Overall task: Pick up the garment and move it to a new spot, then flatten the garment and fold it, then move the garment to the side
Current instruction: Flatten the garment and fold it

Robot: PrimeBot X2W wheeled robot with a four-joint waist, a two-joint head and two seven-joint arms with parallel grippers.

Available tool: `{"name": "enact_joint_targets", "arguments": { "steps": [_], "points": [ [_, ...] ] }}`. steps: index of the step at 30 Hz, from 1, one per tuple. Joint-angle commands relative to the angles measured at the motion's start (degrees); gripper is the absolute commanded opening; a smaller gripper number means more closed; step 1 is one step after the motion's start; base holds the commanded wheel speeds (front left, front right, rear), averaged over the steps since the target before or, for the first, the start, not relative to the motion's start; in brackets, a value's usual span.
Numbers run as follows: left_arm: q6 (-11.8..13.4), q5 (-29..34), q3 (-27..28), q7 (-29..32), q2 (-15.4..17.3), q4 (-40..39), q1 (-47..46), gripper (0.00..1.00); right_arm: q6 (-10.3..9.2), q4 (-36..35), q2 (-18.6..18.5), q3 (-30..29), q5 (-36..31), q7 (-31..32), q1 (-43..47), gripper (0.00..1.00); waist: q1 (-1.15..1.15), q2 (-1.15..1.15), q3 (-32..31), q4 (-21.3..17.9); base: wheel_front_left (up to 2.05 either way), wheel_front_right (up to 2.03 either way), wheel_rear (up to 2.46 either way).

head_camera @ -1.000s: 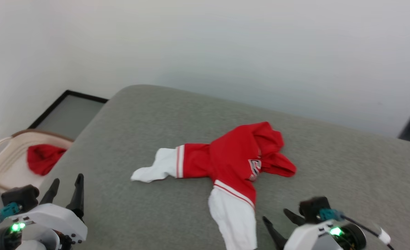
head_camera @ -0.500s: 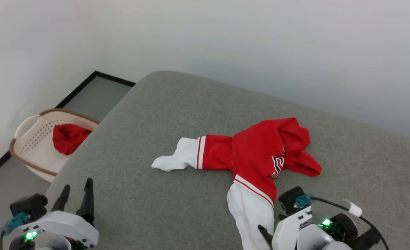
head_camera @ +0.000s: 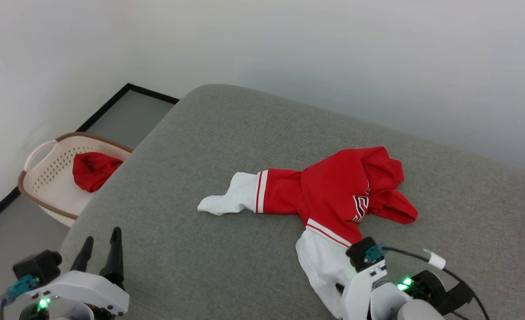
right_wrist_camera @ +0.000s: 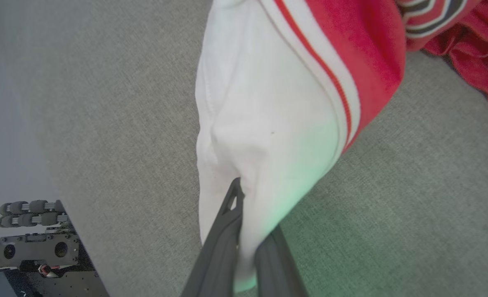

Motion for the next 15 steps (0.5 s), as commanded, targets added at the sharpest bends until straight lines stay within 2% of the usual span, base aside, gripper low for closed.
{"name": "enact_joint_targets", "arguments": {
  "steps": [1, 9, 15],
  "points": [
    [-0.3, 0.5, 0.3, -0.2, -0.2, 0.2, 0.9, 1.00, -0.04, 0.3, 0.0, -0.6, 0.3, -0.4, -0.8, 0.00, 0.00, 0.00, -0.2, -0.2, 0.00, 0.00, 0.00],
    [-1.5, 2.0, 1.7, -0.2, -1.4, 0.7, 0.4, 1.00, -0.04, -1.7, -2.7, -5.7, 1.4, -0.9, -1.8, 0.00, 0.00, 0.00, -0.9, -0.7, 0.00, 0.00, 0.00],
    [-2.2, 2.7, 1.0, -0.1, -1.6, 1.5, -0.5, 1.00, -0.04, -6.3, -6.6, -15.7, 2.0, -0.1, 0.3, 0.00, 0.00, 0.00, -1.8, -1.4, 0.00, 0.00, 0.00]
  ]
}}
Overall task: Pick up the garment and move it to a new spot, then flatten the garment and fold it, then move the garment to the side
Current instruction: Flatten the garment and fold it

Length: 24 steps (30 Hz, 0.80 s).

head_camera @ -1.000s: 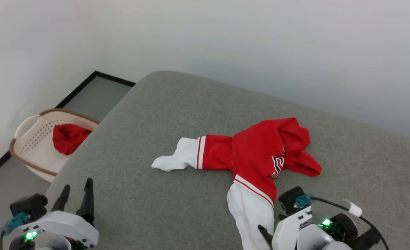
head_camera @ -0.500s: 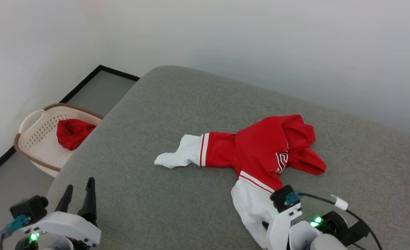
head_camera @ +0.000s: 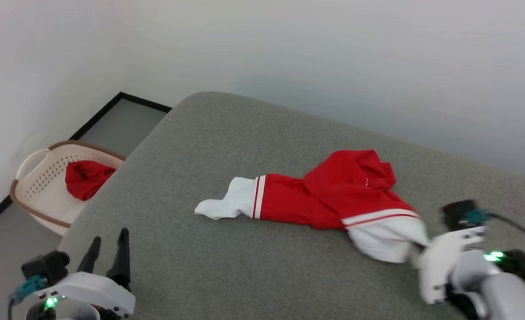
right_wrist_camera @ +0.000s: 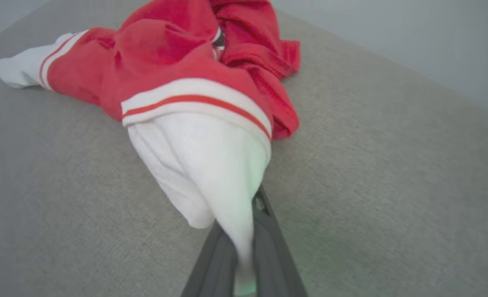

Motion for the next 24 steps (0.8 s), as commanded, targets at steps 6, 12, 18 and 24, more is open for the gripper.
{"name": "enact_joint_targets", "arguments": {
  "steps": [6, 12, 18, 24],
  "points": [
    [-0.8, 0.6, -0.8, 0.3, 0.4, 0.8, -0.4, 1.00, -0.04, -4.3, -3.2, -11.7, -1.2, 2.0, 3.8, 0.00, 0.00, 0.00, -0.9, -2.2, 0.00, 0.00, 0.00],
    [-1.2, 1.2, -1.5, 0.2, 0.0, 0.6, -1.2, 1.00, -0.05, -5.6, -5.4, -20.1, -3.5, 3.5, 4.9, 0.00, 0.00, 0.00, 0.3, -4.9, 0.00, 0.00, 0.00],
    [-1.3, 1.6, -2.1, 0.2, -0.6, 1.0, -2.2, 1.00, -0.04, -4.1, -5.2, -26.3, -6.0, 3.7, 4.6, 0.00, 0.00, 0.00, 1.7, -6.8, 0.00, 0.00, 0.00],
    [-1.7, 1.8, -2.5, 0.1, -0.8, 1.4, -2.5, 1.00, -0.05, -0.1, -4.2, -28.3, -7.4, 2.2, 3.7, 0.00, 0.00, 0.00, 2.8, -8.2, 0.00, 0.00, 0.00]
  ]
}}
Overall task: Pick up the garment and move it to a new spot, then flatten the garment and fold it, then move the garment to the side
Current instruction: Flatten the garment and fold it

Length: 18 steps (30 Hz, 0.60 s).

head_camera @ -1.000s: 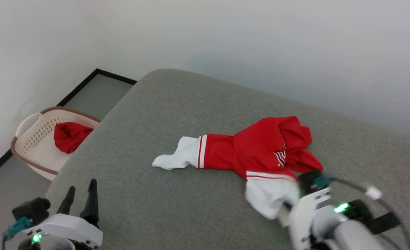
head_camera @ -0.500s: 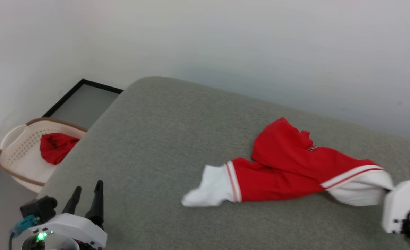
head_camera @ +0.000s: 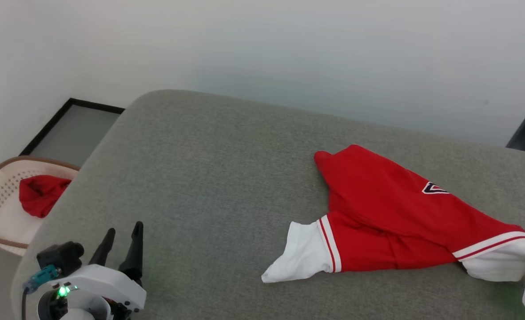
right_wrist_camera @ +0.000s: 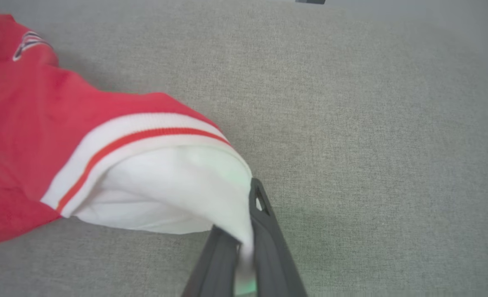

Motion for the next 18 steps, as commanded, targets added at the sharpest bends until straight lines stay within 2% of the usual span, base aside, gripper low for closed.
{"name": "enact_joint_targets", "arguments": {
  "steps": [1, 2, 3, 4, 5, 11, 18],
  "points": [
    [-0.3, 0.1, 0.1, -0.3, 0.0, 0.2, -0.2, 1.00, -0.06, 0.9, 0.5, -0.1, -0.4, -0.8, -0.7, 0.00, 0.00, 0.00, 0.5, -0.8, 0.00, 0.00, 0.00],
    [-0.5, 0.2, -0.1, -0.3, 0.1, 0.2, -0.1, 1.00, -0.05, 1.6, 0.7, 0.1, -0.6, -1.3, -0.7, 0.09, 0.00, 0.00, 0.5, -1.0, 0.00, 0.00, 0.00],
    [-0.5, 0.3, -0.1, -0.3, 0.2, 0.3, -0.1, 1.00, -0.05, 2.2, 0.5, 0.4, -0.9, -1.8, -0.8, 0.44, 0.00, 0.00, 0.5, -1.2, 0.00, 0.00, 0.00],
    [-0.5, 0.3, -0.1, -0.3, 0.3, 0.4, 0.0, 1.00, -0.06, 2.5, 0.5, 0.9, -1.0, -2.5, -0.8, 0.86, 0.00, 0.00, 0.4, -1.5, 0.00, 0.00, 0.00],
    [-0.5, 0.2, -0.2, -0.2, 0.5, 0.5, 0.2, 1.00, -0.06, 2.7, 0.5, 1.7, -1.1, -3.1, -0.9, 1.00, 0.00, 0.00, 0.2, -1.8, 0.00, 0.00, 0.00],
    [-0.3, 0.6, 0.1, -0.2, 1.8, -0.9, 1.5, 1.00, -0.05, 1.0, -1.1, 6.5, -0.5, -8.9, 0.3, 1.00, 0.00, 0.00, -0.9, -4.4, 0.00, 0.00, 0.00],
    [1.3, 0.9, 1.5, -0.4, 3.2, -4.1, 3.7, 1.00, -0.06, -4.7, -2.5, 10.1, -1.8, -19.7, 3.2, 1.00, 0.00, 0.00, -1.1, -8.1, 0.00, 0.00, 0.00]
  ]
}}
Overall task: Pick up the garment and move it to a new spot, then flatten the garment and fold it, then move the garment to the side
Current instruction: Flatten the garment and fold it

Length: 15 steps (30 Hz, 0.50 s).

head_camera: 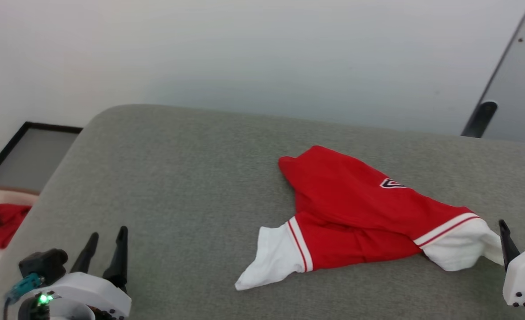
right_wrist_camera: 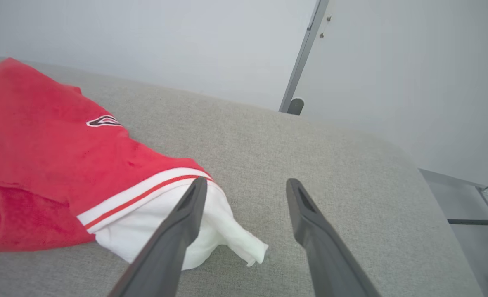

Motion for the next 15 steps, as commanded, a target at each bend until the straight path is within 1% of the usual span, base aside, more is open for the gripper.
{"name": "enact_joint_targets", "arguments": {
  "steps": [1, 7, 11, 13, 14, 15],
  "points": [
    [0.6, 0.4, 0.3, -0.3, 0.6, -0.9, 0.8, 1.00, -0.04, -1.8, 0.0, 0.9, -1.0, -2.8, 1.4, 1.00, 0.00, 0.00, 0.0, -2.2, 0.00, 0.00, 0.00],
    [2.1, 2.0, 1.9, -0.4, 1.7, -5.2, 1.9, 1.00, -0.05, -7.8, 2.4, 2.0, -4.4, -11.7, 4.4, 1.00, 0.00, 0.00, 1.3, -5.7, 0.00, 0.00, 0.00],
    [2.9, 3.0, 3.8, -0.4, 1.8, -8.9, 2.9, 1.00, -0.04, -10.2, 5.2, 2.0, -6.5, -16.9, 6.1, 1.00, 0.00, 0.00, 2.6, -8.0, 0.00, 0.00, 0.00],
    [3.2, 2.7, 4.5, -0.4, 2.0, -10.2, 3.6, 1.00, -0.04, -11.0, 6.7, 1.9, -7.4, -18.8, 6.3, 1.00, 0.00, 0.00, 3.5, -9.3, 0.00, 0.00, 0.00],
    [3.2, 2.7, 4.5, -0.4, 2.0, -10.2, 3.6, 1.00, -0.04, -11.0, 6.7, 1.9, -7.4, -18.8, 6.3, 1.00, 0.00, 0.00, 3.5, -9.3, 0.00, 0.00, 0.00],
    [3.8, 2.4, 5.4, -0.2, 2.5, -11.6, 3.8, 1.00, -0.04, -11.8, 8.0, 1.7, -8.3, -20.4, 6.4, 1.00, 0.00, 0.00, 4.3, -10.5, 0.00, 0.00, 0.00]
  ]
}}
